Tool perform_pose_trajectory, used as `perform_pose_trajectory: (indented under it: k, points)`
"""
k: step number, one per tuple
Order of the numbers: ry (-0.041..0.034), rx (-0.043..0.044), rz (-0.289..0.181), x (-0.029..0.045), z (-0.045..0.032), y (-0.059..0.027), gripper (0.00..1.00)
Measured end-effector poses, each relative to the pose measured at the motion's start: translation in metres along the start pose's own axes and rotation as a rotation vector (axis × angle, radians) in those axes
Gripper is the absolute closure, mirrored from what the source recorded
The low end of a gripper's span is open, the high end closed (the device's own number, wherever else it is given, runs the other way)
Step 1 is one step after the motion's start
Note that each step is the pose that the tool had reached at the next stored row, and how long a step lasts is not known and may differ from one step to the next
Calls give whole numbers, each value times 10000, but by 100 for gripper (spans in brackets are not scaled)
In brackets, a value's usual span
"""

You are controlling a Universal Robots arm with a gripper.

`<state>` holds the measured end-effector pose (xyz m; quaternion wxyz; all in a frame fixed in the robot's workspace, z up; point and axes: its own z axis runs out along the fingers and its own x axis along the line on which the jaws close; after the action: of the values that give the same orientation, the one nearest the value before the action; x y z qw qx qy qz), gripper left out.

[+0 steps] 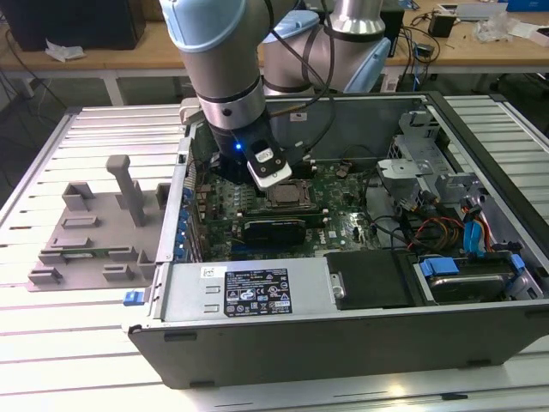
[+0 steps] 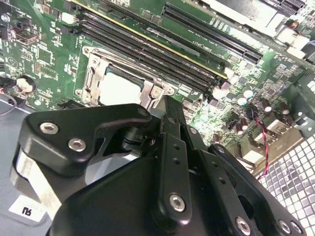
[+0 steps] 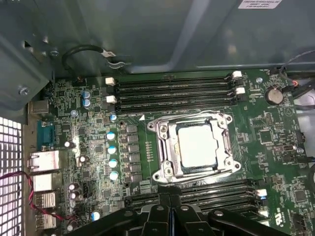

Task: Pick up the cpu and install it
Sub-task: 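Install the second cpu locking lever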

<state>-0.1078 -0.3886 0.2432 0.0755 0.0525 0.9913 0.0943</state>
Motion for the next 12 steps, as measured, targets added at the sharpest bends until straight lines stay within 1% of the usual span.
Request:
perform_pose_trajectory:
  k: [1,2,4,5,6,7,9,12]
  points:
    - [-6,117,-17,-2,1,1,89]
    - [-10,172,-25,-6,2,1,89]
    - [-10,184,-27,-30,5,3,89]
    - [-9,202,-24,-145,24,14,89]
    - [-9,266,-17,-267,44,27,89]
    - [-13,314,-20,-323,56,43,89]
    - [-18,370,-26,-365,68,72,89]
    - [-23,415,-32,-386,80,120,89]
